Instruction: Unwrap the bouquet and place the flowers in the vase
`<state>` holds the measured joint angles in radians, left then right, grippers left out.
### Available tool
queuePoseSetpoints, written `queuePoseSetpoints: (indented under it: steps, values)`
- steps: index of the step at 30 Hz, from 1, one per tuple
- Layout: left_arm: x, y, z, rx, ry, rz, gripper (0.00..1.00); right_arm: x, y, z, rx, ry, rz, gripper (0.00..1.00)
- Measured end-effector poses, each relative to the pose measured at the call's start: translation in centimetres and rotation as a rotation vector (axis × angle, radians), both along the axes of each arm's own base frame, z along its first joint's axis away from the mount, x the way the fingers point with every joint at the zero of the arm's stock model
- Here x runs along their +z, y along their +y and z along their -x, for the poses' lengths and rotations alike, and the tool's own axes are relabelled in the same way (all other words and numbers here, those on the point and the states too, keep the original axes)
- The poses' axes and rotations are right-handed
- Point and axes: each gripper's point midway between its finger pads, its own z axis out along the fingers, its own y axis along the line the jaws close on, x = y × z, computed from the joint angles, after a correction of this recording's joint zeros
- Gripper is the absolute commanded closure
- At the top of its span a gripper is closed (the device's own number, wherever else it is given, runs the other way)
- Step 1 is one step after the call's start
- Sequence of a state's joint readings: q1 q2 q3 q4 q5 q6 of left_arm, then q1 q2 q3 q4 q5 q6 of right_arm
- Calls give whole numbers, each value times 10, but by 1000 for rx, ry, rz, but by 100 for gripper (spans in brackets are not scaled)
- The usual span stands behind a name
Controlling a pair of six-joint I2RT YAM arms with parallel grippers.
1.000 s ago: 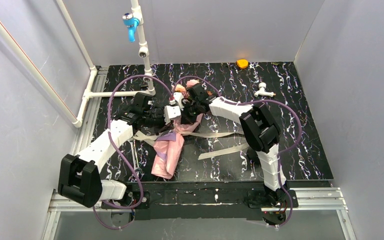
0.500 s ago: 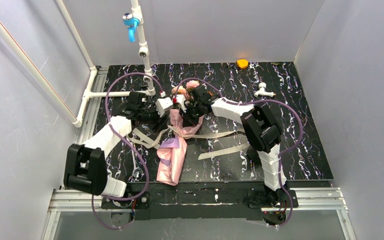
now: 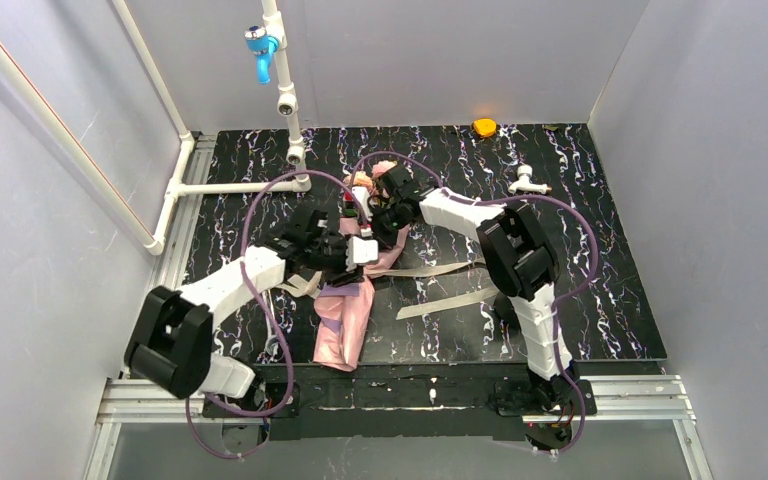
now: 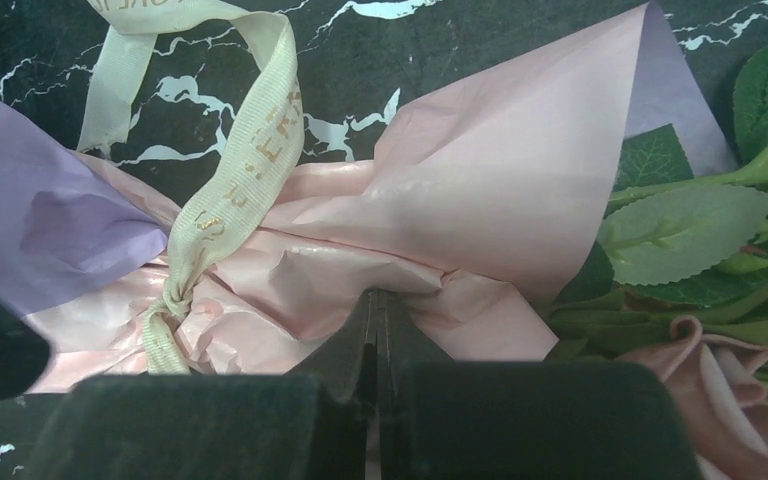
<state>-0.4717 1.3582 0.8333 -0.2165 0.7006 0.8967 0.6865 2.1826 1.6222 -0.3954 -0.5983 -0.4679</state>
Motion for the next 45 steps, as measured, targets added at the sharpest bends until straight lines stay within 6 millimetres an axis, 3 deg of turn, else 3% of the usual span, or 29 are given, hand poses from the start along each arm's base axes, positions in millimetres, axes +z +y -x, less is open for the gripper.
queuePoseSetpoints:
  steps: [4,11,19,22,26,30,37,45]
  values:
    - [-27,-11,5,-38,34,-53,69,-1,0,2,16,38,1,99]
    - [-34,-26,-9,-46,-19,-64,71,-2,-2,2,26,51,2,99]
    - [-55,-26,-18,-57,-24,-107,69,-2,-1,3,35,67,1,99]
    - [-57,-26,-20,-61,-32,-111,81,-2,-1,3,36,68,2,99]
    - [-55,-27,-21,-59,-41,-113,100,-3,-1,2,34,71,5,99]
    - [-50,-28,-20,-50,-28,-109,100,-4,-2,2,32,74,7,99]
    - [-10,-36,-29,-9,-69,-47,100,-5,-2,2,32,76,9,99]
    - [4,-38,-23,1,-51,-7,100,-5,-2,1,30,77,10,99]
